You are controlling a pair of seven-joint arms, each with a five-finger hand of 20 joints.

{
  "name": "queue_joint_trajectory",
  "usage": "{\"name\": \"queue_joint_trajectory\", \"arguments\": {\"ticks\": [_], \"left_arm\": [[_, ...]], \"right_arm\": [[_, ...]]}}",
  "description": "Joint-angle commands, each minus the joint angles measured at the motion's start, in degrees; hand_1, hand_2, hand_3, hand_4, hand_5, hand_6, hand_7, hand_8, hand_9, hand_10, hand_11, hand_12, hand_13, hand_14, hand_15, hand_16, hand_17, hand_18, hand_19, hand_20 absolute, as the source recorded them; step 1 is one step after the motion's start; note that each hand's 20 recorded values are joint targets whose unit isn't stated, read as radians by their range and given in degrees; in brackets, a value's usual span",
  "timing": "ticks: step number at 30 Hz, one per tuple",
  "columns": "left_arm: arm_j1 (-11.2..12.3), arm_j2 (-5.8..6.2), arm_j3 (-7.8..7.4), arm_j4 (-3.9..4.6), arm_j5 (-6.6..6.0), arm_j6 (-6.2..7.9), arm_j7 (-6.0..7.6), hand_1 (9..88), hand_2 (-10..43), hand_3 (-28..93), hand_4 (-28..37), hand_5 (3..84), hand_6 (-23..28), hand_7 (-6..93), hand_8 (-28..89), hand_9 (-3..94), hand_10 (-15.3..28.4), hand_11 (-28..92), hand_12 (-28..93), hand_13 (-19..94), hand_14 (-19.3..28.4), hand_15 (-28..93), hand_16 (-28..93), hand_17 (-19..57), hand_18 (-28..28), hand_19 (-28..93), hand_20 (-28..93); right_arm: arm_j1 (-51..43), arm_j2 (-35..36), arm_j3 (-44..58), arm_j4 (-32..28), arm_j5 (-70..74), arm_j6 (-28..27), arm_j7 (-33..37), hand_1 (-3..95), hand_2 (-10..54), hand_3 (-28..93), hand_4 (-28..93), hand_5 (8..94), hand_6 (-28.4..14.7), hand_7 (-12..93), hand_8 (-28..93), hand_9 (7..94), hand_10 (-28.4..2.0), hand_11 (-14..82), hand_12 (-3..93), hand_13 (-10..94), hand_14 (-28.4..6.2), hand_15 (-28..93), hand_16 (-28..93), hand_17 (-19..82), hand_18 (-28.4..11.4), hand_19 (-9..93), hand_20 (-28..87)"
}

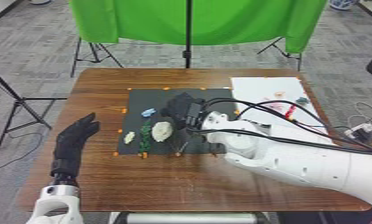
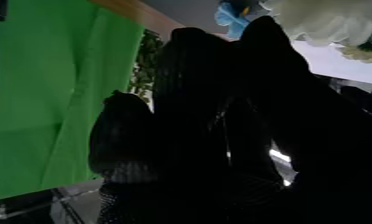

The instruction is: Arrange flowers

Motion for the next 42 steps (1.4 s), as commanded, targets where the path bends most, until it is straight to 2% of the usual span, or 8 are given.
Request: {"name": "queue_joint_trajectory", "arguments": {"ticks": [1,5,10,16,23,29,38,42], "left_arm": [[1.12,-0.42,0.22,-0.04,-0.07,0.47,-0.15,18.3,7.1,65,-28.3,44.9,4.9,9.1,-5,43.8,13.0,17,15,31,16.7,22,3,0.8,14.4,9,20],[1.55,-0.49,-0.10,-0.19,-0.23,0.86,-0.29,18.4,7.1,65,-28.3,45.0,4.9,9.0,-5,43.7,13.1,17,15,31,16.7,22,3,0.8,14.4,9,20],[1.50,-0.52,0.11,-0.23,-0.04,0.57,-0.19,18.4,7.1,65,-28.3,45.0,5.0,9.0,-5,43.7,13.0,17,15,31,16.7,22,3,0.8,14.3,9,20],[1.06,-0.42,0.25,-0.18,0.02,0.63,-0.40,18.5,7.2,64,-28.3,45.0,5.0,9.0,-5,43.7,13.0,17,15,31,16.7,22,3,0.8,14.3,9,20],[1.13,-0.57,0.40,-0.21,0.00,0.86,-0.76,18.6,7.2,64,-28.3,45.0,5.0,9.1,-5,43.8,13.0,18,15,31,16.6,22,3,0.8,14.3,9,20],[1.50,-0.64,0.20,-0.35,-0.14,0.99,-0.69,18.5,7.2,64,-28.3,45.0,4.9,9.1,-5,43.6,13.0,17,15,31,16.7,22,3,0.8,14.3,9,20],[1.47,-0.56,0.28,-0.31,-0.11,0.47,-0.74,18.3,7.3,64,-28.3,44.9,4.9,9.1,-5,43.7,13.1,17,15,31,16.7,22,3,0.8,14.3,9,20],[1.72,-0.41,0.02,-0.46,-0.20,0.74,-0.73,18.3,7.3,64,-28.3,45.0,5.0,9.0,-5,43.7,13.1,17,15,31,16.7,22,3,0.8,14.3,9,20]], "right_arm": [[-7.35,11.30,18.85,-12.60,2.61,-1.15,6.29,50.5,-9.5,69,-23,53.8,4.9,18,-11,63.7,-10.8,11.3,17.3,87,-1.3,54,32,59,-9.4,93,49],[-15.72,14.84,32.37,-15.70,4.29,-1.43,12.72,47.8,-9.5,68,-22,54.7,3.3,16,-10,65.1,-11.6,12.7,18.5,85,-2.6,55,33,58,-10.3,93,49],[-19.88,15.34,39.92,-11.46,6.97,-3.65,16.70,42.8,-9.5,65,-19,59.6,1.6,13,-9,72.2,-12.2,17.4,20.5,85,-4.0,57,33,58,-11.6,93,49],[-19.83,14.09,40.17,-3.39,10.56,-8.15,19.65,35.9,-9.5,63,-18,59.0,0.6,12,-8,72.2,-13.9,17.3,21.0,85,-5.2,57,33,58,-12.5,93,50],[-22.06,13.82,40.66,0.50,12.42,-12.73,20.38,34.1,-9.5,62,-17,57.6,0.4,11,-8,69.7,-15.0,15.7,20.8,84,-6.0,56,33,57,-13.1,93,50],[-23.96,14.44,40.32,1.83,12.66,-13.75,20.55,29.3,-9.5,59,-20,58.4,-0.4,10,-8,69.6,-15.7,15.0,20.6,84,-6.4,56,33,57,-13.3,93,50],[-24.21,13.05,36.18,8.54,9.43,-11.02,21.62,30.4,-9.5,60,-21,58.9,-2.1,10,-7,68.3,-15.7,13.5,19.8,84,-6.1,56,33,58,-13.2,93,49],[-24.61,13.69,33.29,9.79,7.29,-0.50,19.57,40.1,-9.5,62,-19,63.5,-0.4,13,-8,72.8,-13.9,15.4,19.0,87,-4.5,56,32,61,-11.5,93,49]]}}
